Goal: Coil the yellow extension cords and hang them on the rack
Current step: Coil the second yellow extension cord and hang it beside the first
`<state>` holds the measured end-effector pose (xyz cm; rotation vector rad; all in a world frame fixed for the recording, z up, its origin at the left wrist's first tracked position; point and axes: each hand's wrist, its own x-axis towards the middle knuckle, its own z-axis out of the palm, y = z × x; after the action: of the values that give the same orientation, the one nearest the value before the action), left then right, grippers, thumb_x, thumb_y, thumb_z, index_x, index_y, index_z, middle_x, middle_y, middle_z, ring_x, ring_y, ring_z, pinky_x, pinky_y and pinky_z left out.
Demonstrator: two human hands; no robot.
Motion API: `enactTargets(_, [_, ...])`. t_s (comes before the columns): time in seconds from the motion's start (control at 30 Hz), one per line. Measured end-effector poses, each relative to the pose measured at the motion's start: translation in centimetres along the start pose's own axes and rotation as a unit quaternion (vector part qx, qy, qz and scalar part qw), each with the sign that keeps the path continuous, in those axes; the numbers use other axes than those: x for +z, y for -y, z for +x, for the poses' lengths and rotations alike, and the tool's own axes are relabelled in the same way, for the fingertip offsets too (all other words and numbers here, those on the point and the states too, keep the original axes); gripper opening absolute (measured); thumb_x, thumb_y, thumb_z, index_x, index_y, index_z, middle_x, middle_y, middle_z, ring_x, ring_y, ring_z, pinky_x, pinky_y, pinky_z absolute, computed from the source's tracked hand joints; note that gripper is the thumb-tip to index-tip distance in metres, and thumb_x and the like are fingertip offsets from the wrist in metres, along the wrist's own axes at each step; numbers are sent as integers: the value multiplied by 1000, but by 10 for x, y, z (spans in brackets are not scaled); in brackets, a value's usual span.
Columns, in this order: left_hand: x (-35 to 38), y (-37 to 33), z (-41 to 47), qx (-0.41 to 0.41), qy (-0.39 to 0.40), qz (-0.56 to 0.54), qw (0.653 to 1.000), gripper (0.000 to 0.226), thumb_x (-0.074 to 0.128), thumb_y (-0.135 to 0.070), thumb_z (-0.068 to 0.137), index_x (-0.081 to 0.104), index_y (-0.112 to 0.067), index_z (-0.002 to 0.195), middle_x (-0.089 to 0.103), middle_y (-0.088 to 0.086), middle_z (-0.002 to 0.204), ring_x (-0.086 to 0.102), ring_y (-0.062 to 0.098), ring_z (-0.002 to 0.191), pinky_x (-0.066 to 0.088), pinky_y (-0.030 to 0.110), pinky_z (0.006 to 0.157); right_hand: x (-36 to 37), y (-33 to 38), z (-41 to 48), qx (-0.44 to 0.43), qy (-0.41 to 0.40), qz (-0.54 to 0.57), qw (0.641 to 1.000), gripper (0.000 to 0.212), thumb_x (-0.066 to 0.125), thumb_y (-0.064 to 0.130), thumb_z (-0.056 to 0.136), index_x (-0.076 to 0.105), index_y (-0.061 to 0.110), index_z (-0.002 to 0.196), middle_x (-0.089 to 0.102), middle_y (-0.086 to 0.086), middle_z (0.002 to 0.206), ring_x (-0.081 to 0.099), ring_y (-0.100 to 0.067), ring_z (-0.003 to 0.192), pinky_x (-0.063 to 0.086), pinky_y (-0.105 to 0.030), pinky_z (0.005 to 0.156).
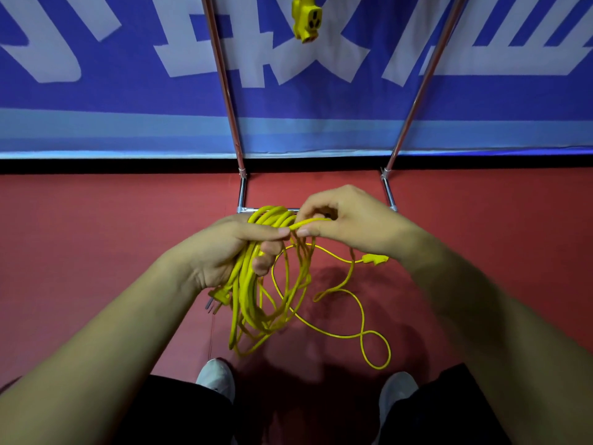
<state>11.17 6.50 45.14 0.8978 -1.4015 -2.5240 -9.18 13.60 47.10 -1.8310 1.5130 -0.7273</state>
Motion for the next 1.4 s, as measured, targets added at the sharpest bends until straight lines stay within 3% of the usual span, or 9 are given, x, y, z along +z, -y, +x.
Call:
enactTargets(0.27, [-7,-7,-3,19,3,5,1000,29,69,-14,80,48,-17,61,33,-8,45,31,4,31,16,23,41,-17,-55,-9,90,69,-12,994,15,71,28,86,64,19,75,58,9,67,45,0,63,38,-24,62])
enactTargets(0.43, [-16,-12,-7,7,7,-85,996,27,78,-23,70,52,-14,72,48,-8,47,47,5,37,35,17,42,-18,-77,-10,116,54,-11,992,19,70,16,87,60,4,76,53,10,59,43,2,48,31,-9,49])
enactTargets(0.6, [-20,-12,-12,31,-64,-158,985,9,50,-19,94,52,-12,89,67,-3,60,66,9,54,52,23,49,-9,-112,-9,176,-76,166,967,7,65,5,88,62,3,83,63,-16,70,64,-12,60,54,-21,64])
enactTargets(0.73, [5,-20,-25,52,-62,-117,990,53,94,-34,33,65,-12,72,64,-2,54,63,7,48,50,20,44,10,-121,2,204,-169,218,939,8,65,5,88,63,10,82,62,-13,66,62,-11,50,53,-20,54])
enactTargets(0.83, [16,-25,-30,64,-75,-107,989,59,95,-34,7,72,-12,57,66,-1,55,64,8,49,51,20,44,19,-124,8,210,-190,200,938,12,65,7,89,64,15,79,63,-10,64,61,-9,50,51,-21,54])
enactTargets(0.97, [1,-25,-28,54,18,-258,964,43,91,-8,50,74,2,88,75,15,85,74,27,82,61,34,65,26,-135,11,214,-123,102,964,17,65,4,88,63,11,73,65,-7,66,58,-3,57,47,-22,63])
enactTargets(1.1, [-13,-27,-32,96,59,-315,942,28,48,-2,95,59,16,113,54,32,130,47,44,128,41,49,106,38,-151,-5,292,6,48,955,11,64,7,90,62,9,79,54,5,61,45,4,51,36,-13,57])
enactTargets(1.3, [-12,-39,-27,174,-93,-269,943,22,57,-12,77,75,-2,87,74,15,101,70,29,101,58,40,80,55,-137,-10,427,9,361,829,13,61,13,93,49,15,87,66,-10,74,68,-24,71,56,-34,73])
enactTargets(1.4, [-15,-41,-21,162,-145,-247,944,25,55,-12,77,74,-4,92,75,12,98,73,23,92,60,35,75,50,-119,-6,366,26,124,922,14,67,12,89,57,12,79,52,-5,58,48,-7,40,43,-18,43])
